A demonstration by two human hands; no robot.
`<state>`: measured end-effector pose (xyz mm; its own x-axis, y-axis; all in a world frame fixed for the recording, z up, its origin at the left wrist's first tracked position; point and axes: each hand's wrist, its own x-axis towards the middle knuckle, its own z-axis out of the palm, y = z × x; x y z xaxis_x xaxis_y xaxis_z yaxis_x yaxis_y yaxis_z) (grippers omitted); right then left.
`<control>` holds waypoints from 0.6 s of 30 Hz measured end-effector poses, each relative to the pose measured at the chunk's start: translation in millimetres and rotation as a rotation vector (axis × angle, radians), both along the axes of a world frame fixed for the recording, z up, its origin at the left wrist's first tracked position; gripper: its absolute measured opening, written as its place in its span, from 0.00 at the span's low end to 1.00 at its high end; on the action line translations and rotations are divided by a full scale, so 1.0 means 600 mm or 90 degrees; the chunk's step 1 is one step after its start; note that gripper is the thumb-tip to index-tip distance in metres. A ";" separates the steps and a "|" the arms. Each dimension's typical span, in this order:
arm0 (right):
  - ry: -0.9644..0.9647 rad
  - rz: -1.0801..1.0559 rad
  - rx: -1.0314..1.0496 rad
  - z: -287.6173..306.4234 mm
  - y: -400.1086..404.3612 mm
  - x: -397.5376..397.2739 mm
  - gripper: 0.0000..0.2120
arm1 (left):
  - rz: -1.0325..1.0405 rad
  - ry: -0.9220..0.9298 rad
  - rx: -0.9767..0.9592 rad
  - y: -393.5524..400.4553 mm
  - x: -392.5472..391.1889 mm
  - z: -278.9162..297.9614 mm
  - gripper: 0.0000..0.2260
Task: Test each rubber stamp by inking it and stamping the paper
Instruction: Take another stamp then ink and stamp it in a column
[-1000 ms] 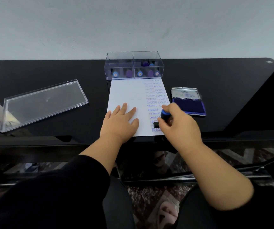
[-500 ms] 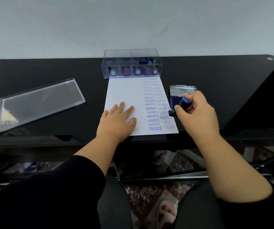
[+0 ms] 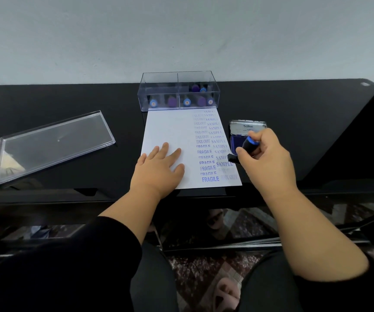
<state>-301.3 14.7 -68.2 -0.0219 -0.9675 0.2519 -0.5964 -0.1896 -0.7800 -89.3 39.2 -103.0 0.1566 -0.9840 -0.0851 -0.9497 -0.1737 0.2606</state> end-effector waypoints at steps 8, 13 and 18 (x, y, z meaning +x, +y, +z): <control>-0.008 -0.002 0.024 0.009 -0.008 0.011 0.19 | 0.017 -0.014 0.020 -0.004 0.001 -0.001 0.26; -0.049 0.018 0.039 0.009 -0.012 0.026 0.13 | 0.035 -0.029 0.071 -0.011 -0.001 0.003 0.28; -0.098 0.055 0.040 0.022 -0.028 0.052 0.11 | 0.084 0.018 0.108 -0.026 0.002 0.010 0.28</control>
